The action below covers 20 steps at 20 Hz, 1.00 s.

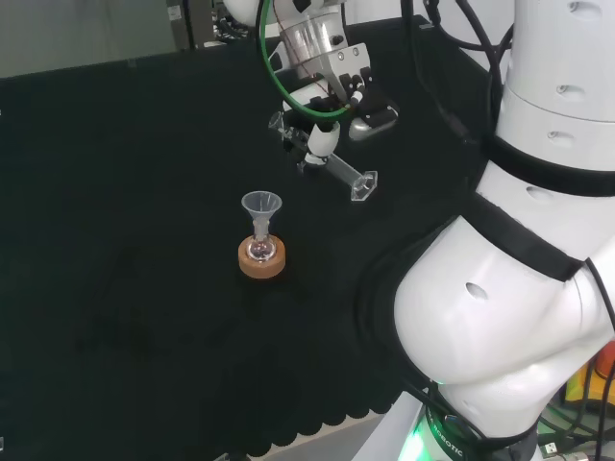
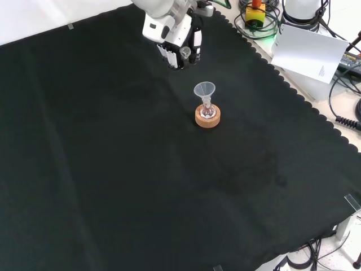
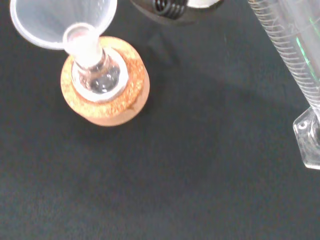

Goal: Put the graduated cylinder back on the table.

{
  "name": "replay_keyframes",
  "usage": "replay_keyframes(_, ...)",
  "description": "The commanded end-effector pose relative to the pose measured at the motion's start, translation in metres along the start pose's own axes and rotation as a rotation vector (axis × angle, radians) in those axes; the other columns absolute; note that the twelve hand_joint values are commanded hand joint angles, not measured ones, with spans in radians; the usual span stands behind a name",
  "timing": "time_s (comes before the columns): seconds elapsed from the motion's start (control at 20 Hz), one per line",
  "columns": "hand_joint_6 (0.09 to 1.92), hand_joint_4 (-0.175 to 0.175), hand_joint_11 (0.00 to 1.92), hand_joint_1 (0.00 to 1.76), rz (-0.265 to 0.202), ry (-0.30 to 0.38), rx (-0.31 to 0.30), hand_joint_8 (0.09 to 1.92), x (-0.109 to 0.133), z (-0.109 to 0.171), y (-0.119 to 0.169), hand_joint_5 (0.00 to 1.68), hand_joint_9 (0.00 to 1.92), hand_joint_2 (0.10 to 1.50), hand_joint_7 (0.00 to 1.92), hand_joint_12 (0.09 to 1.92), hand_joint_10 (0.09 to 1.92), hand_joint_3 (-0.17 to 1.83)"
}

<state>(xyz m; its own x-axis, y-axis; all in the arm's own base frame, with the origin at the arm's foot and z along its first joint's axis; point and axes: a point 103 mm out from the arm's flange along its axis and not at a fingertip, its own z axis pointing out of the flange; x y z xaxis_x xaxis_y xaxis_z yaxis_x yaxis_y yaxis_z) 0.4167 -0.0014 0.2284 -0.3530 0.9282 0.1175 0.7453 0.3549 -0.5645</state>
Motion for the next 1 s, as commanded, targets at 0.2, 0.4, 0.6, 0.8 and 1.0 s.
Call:
replay_keyframes(0.2,1.06,-0.175,1.22,1.26,-0.059,0.106,-0.185,1.04,-0.026,-0.009,0.019,0.95,1.45,1.13,0.98,0.73,0.09,0.00)
replay_keyframes(0.4,1.06,-0.175,1.22,1.26,-0.083,0.163,-0.261,1.04,-0.045,-0.010,0.036,0.95,1.45,1.13,0.98,0.73,0.09,0.00)
replay_keyframes(0.6,1.06,-0.175,1.22,1.26,-0.108,0.221,-0.332,1.04,-0.065,-0.014,0.055,0.94,1.45,1.13,0.98,0.73,0.09,0.00)
replay_keyframes(0.8,1.06,-0.175,1.22,1.26,-0.133,0.263,-0.400,1.04,-0.082,-0.017,0.075,0.95,1.45,1.13,0.98,0.74,0.09,0.00)
replay_keyframes(1.0,1.06,-0.175,1.22,1.26,-0.162,0.310,-0.467,1.04,-0.097,-0.021,0.097,0.95,1.45,1.13,0.98,0.74,0.09,0.00)
